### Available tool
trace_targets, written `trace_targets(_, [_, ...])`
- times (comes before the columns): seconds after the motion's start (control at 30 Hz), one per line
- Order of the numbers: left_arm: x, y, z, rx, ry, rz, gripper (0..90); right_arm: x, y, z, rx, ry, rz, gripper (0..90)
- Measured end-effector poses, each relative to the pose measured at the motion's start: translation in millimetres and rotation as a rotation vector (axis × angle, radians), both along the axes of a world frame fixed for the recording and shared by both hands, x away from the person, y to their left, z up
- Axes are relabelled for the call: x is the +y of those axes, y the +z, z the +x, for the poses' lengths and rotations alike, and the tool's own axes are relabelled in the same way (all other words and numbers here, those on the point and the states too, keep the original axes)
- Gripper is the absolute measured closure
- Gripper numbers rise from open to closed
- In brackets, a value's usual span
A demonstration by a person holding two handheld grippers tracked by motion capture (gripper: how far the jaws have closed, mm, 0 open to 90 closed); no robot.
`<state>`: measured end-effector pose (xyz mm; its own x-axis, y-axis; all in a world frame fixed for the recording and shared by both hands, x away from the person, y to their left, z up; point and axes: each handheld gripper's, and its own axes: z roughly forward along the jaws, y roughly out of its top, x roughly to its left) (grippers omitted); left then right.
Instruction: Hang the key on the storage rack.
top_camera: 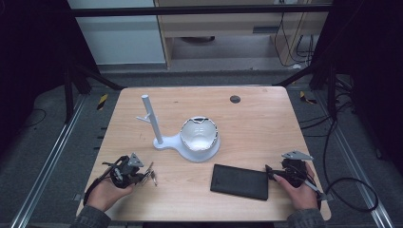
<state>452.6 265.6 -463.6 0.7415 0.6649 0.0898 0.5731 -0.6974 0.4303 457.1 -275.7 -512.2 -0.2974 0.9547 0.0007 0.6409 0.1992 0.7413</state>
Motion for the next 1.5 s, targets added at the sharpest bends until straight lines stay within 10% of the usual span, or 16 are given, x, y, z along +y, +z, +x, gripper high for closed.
trace_targets(0.57, [-2.4, -6.4, 2.2, -0.002, 0.017, 0.016, 89.8, 0.3, 0.3, -0.3, 0.003, -0.002, 0.006, 9.4])
trace_targets(1.1, [-3.9, 69.3, -3.0, -0.067, -0.039, 0.010, 90.0, 0.3, 0.3, -0.3, 0.003, -0.002, 0.006, 9.4])
trace_targets(1.3, [-4.1, 110.1, 0.3, -0.096, -0.056, -0.051, 90.0, 0.3, 0.3, -0.3, 0.003, -0.002, 0.006, 9.5])
trace_targets(1.5, [-6.4, 143.0, 4.8, -0.145, -0.052, -0.012, 90.0, 0.3, 0.3, -0.3, 0.003, -0.002, 0.006, 9.4])
